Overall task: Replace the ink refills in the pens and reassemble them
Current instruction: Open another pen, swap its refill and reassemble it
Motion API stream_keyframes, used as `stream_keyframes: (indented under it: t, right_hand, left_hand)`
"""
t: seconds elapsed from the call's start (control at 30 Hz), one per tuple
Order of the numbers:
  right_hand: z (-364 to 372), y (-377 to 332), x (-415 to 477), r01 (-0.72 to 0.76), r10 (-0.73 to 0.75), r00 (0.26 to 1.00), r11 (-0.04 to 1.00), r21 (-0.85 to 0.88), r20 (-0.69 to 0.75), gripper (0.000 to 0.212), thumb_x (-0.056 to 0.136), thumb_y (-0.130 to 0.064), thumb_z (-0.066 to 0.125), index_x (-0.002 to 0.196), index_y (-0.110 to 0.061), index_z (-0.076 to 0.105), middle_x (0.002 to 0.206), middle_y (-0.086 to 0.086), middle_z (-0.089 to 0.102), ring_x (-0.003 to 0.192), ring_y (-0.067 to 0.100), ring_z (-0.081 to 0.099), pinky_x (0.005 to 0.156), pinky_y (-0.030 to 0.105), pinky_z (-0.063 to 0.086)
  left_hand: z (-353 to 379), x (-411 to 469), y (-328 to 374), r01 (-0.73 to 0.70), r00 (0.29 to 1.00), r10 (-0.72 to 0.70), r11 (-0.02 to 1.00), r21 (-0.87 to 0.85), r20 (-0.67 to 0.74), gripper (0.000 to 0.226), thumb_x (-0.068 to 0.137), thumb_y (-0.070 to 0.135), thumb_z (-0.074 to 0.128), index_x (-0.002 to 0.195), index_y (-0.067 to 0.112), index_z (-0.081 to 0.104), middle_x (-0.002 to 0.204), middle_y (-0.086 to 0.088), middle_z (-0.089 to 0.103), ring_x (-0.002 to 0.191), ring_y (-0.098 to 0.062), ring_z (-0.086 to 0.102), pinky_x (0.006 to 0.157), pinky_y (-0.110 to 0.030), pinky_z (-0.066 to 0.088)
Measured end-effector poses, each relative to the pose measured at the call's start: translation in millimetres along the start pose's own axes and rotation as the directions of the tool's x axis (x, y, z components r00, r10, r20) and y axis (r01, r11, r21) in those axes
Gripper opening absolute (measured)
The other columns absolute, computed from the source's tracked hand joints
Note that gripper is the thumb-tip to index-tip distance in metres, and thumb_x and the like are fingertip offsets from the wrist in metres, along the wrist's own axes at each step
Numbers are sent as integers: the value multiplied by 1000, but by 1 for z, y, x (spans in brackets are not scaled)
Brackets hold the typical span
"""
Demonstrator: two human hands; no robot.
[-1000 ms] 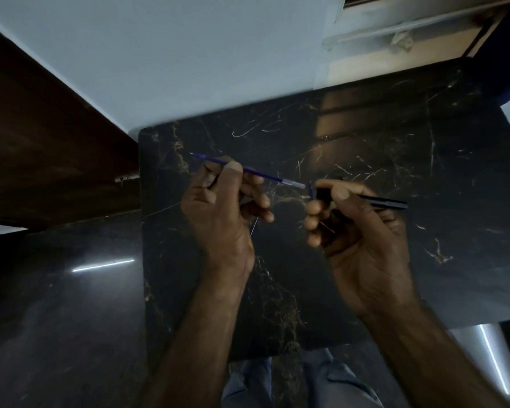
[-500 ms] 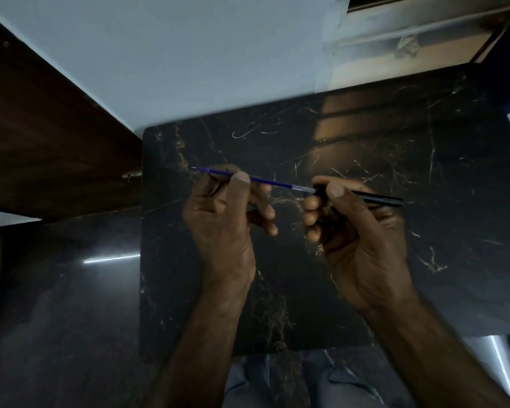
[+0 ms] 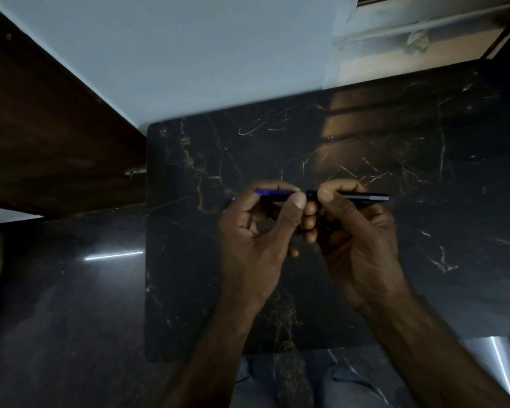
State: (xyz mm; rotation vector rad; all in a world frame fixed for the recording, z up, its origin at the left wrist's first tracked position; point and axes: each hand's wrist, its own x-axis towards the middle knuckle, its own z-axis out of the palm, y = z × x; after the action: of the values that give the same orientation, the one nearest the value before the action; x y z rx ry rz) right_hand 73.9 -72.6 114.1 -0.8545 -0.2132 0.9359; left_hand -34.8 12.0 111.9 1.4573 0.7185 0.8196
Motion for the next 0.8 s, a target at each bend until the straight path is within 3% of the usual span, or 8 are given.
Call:
stream_keyframes:
  t: [0.17,0.33,0.47,0.57,0.63,0.67,0.73,0.8]
  right_hand:
    - [10,18,-2,-43,45,998,998,38,-48,4,93,-14,70,93,-10,71,79,7,69,68,15,65,56,26,53]
    - [18,34,0,-46,50,994,998,42,-94,6,93,-17,72,91,-13,76,77,3,70,66,13,65,56,25,53]
    - [20,43,-1,-83,86,988,996,31,-127,10,94,-20,71,89,-15,78,76,1,71,65,12,66,56,24,53]
    - [23,52,-5,-90,98,985,994,62,-139,13,99,-18,67,92,-12,76,78,2,71,67,12,67,57,25,54]
    - [26,58,-7,-98,112,982,991,93,-150,16,101,-17,65,90,-14,77,78,2,71,69,11,67,58,24,54]
    - [27,60,-8,-103,120,979,988,111,-162,18,100,-18,66,87,-16,78,78,1,71,69,11,68,57,23,54]
    - [28,63,-11,-98,124,975,985,143,-186,19,97,-20,66,83,-19,80,76,0,71,68,9,68,56,21,54]
    - [28,65,-15,-87,120,973,983,164,-199,19,95,-20,67,82,-19,80,76,0,71,67,9,68,55,20,54]
  left_hand:
    - [-11,-1,-7,4,998,-7,999,-41,-62,31,112,25,50,114,8,76,90,-11,78,65,-30,73,47,-27,53]
    - [-14,-2,-23,14,993,-17,1000,-22,-113,28,114,14,50,113,1,75,80,-19,70,56,-40,61,44,-33,49]
    - [-19,-6,-30,50,994,-53,998,-37,-94,29,113,14,51,115,1,76,73,-2,66,56,-17,58,45,-30,49]
    - [-32,-7,-31,-17,999,17,1000,-13,47,30,115,16,50,128,0,72,90,9,73,78,-5,70,64,-23,57]
    - [-47,-1,-36,-104,989,98,993,54,111,40,113,24,44,136,0,67,111,-2,76,103,-12,74,84,-29,60]
    - [-57,4,-44,-131,988,119,984,120,97,44,111,27,42,137,1,66,116,-5,76,107,-14,73,87,-30,60]
    - [-81,20,-66,-84,996,92,952,293,-11,39,109,31,48,130,6,70,112,3,74,98,-4,72,80,-23,59]
    - [-107,40,-95,40,993,21,867,497,-118,24,105,27,63,119,12,75,106,7,75,92,-2,72,82,-31,64]
